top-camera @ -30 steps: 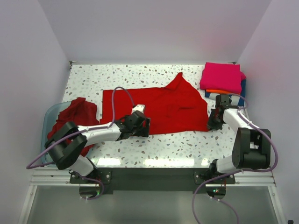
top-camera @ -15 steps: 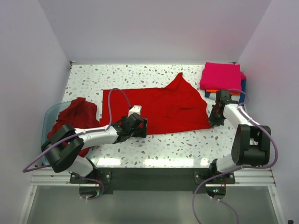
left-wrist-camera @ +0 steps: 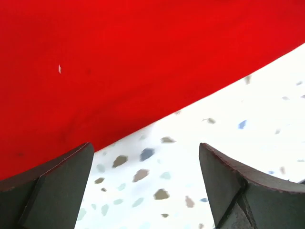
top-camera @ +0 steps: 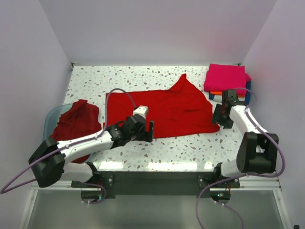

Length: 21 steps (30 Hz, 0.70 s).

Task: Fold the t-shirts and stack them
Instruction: Fold the tshirt

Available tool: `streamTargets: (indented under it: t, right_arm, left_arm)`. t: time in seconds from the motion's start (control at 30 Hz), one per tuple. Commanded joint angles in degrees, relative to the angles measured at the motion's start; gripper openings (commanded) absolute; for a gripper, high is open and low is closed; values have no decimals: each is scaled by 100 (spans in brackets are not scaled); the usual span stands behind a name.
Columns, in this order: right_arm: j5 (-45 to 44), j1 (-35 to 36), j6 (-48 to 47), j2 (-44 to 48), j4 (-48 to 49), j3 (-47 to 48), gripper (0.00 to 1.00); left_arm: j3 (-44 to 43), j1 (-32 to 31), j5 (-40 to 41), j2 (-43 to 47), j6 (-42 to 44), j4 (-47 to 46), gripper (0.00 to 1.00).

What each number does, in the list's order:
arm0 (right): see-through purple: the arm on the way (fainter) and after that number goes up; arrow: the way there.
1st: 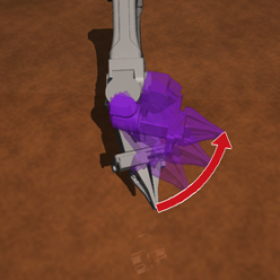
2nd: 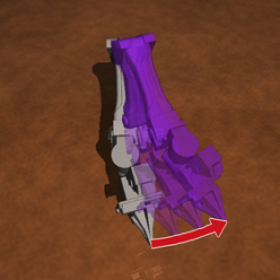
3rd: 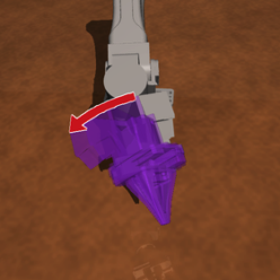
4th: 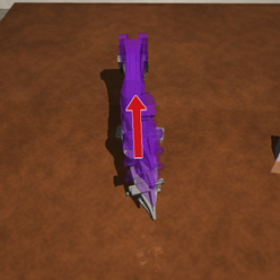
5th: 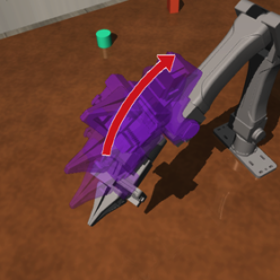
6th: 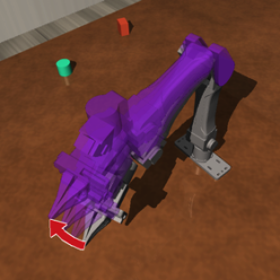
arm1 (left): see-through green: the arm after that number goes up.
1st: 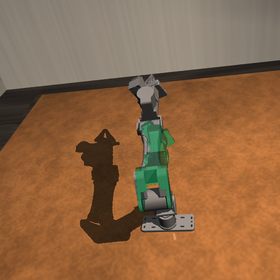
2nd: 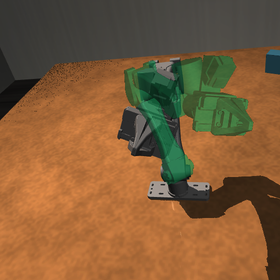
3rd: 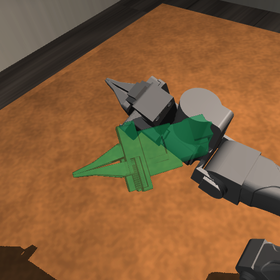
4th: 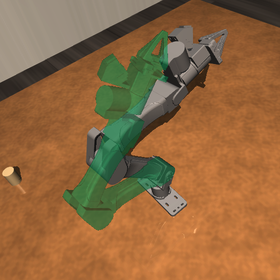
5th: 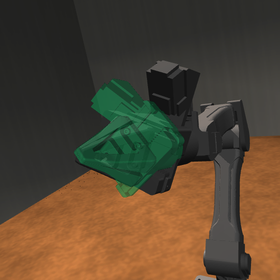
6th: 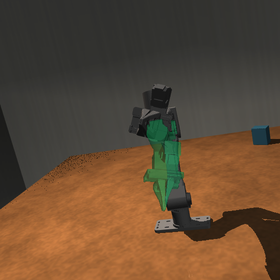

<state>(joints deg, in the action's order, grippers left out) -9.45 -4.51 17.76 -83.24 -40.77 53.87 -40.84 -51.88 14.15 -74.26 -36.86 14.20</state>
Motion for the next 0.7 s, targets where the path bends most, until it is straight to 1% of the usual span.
streamTargets:
  t: [0.0,0.03,0.07,0.1,0.13,0.2,0.23,0.3,0.37,0.47,0.57,0.67]
  right_arm:
    - [180,117,-1,572,-115,545,59]
    - [268,178,-9,616,-98,711,60]
    - [329,266,-9,616,-71,809,61]
    - [330,406,-1,547,-62,914,61]
    - [330,616,0,476,-45,1150,60]
    - [461,899,0,109,-45,1423,59]
    - [558,952,17,-33,-45,1703,56]
    - [812,1040,52,-358,16,1942,52]
    - [892,1084,79,-780,96,2206,49]
    - [937,1093,44,-1342,166,2566,47]
    - [1060,1093,17,-1834,210,2778,46]
    - [1051,1093,26,-2125,350,2770,45]
  left_arm:
    - [-924,11,43,325,274,686,98]
    - [-1422,11,105,263,380,890,98]
    - [-1696,54,131,176,495,1109,98]
    - [-1986,90,158,-43,713,1555,98]
    - [-2537,142,132,-167,829,1751,99]
    - [-2980,388,53,-421,1170,2042,100]
    - [-3226,493,35,-466,1277,2043,100]
    - [-3290,906,44,-554,1627,1817,100]
    - [-3168,1309,175,-563,1796,1649,100]
    - [-2694,1461,579,-406,2069,1175,100]
    - [-2043,1522,668,-37,2165,411,100]
    - [-2042,1584,904,131,2183,487,100]
